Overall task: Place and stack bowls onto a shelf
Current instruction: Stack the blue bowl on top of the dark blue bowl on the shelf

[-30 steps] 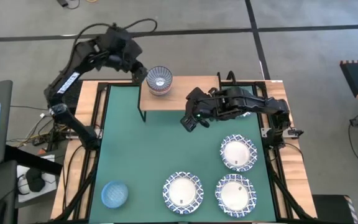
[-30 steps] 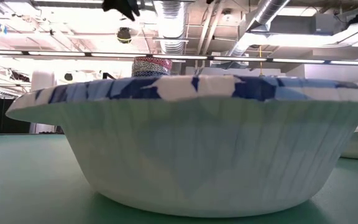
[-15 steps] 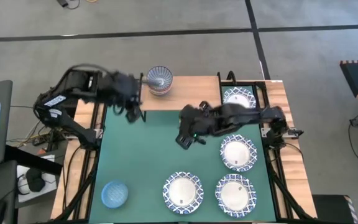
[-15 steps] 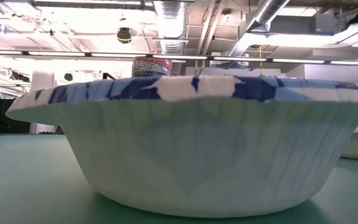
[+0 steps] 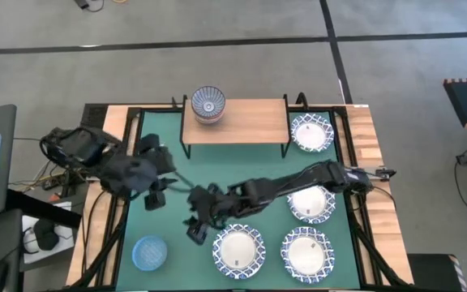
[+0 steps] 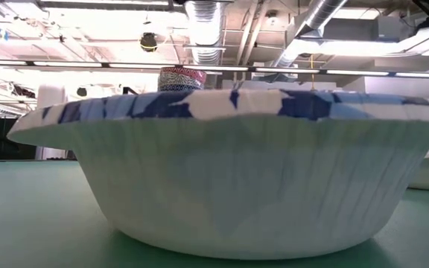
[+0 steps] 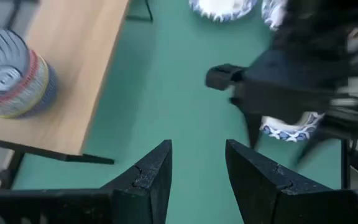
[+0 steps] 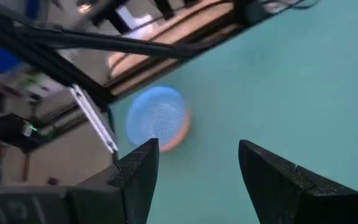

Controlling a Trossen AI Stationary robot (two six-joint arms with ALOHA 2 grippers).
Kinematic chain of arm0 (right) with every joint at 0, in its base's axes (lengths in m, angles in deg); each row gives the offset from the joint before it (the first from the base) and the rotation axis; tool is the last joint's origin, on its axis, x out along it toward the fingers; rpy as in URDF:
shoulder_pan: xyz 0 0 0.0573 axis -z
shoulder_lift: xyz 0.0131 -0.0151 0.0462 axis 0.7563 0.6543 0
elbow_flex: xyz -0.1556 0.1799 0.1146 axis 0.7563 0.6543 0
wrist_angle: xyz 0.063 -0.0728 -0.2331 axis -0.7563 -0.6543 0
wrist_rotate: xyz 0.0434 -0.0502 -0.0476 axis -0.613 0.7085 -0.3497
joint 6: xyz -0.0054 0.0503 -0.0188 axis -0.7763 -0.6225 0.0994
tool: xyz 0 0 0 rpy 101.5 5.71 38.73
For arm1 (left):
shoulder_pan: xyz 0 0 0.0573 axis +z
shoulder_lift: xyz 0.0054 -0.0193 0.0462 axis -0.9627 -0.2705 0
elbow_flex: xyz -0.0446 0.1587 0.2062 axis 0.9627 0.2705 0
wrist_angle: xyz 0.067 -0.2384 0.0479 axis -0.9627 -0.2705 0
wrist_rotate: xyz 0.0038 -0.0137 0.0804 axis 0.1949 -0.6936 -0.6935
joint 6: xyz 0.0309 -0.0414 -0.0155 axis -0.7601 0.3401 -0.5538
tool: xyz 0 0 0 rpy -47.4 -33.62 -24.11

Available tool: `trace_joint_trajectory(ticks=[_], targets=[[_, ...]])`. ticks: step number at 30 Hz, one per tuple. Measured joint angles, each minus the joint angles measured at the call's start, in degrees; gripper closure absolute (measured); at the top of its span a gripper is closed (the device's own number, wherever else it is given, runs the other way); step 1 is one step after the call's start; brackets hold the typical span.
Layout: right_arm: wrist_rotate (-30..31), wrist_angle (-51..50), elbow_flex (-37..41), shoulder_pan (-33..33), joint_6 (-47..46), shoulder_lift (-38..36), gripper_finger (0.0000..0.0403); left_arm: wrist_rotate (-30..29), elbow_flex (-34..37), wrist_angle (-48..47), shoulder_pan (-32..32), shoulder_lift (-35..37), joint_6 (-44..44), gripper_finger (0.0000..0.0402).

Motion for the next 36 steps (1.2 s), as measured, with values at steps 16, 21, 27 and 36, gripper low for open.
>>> trace_joint_trajectory(ticks=[16,21,27,36], targets=[[-4.4,25.2,-0.1,0.8,-18.4,19.1,0.0154,2.5,50.7,19.7,-23.3,23.9,27.1,0.0266],[-2.1,25.6,0.0,0.5,-21.1,20.5,0.0155,10.1,68.0,34.6,-26.2,28.3,30.7,0.0266],[-1.7,25.4,-0.2,0.4,-20.9,20.2,0.0155,15.6,80.3,44.7,-28.4,27.4,36.6,0.0266],[-3.2,24.8,-0.3,0.3,-21.2,19.8,0.0155,16.1,85.1,56.0,-29.4,24.9,35.6,0.0266]])
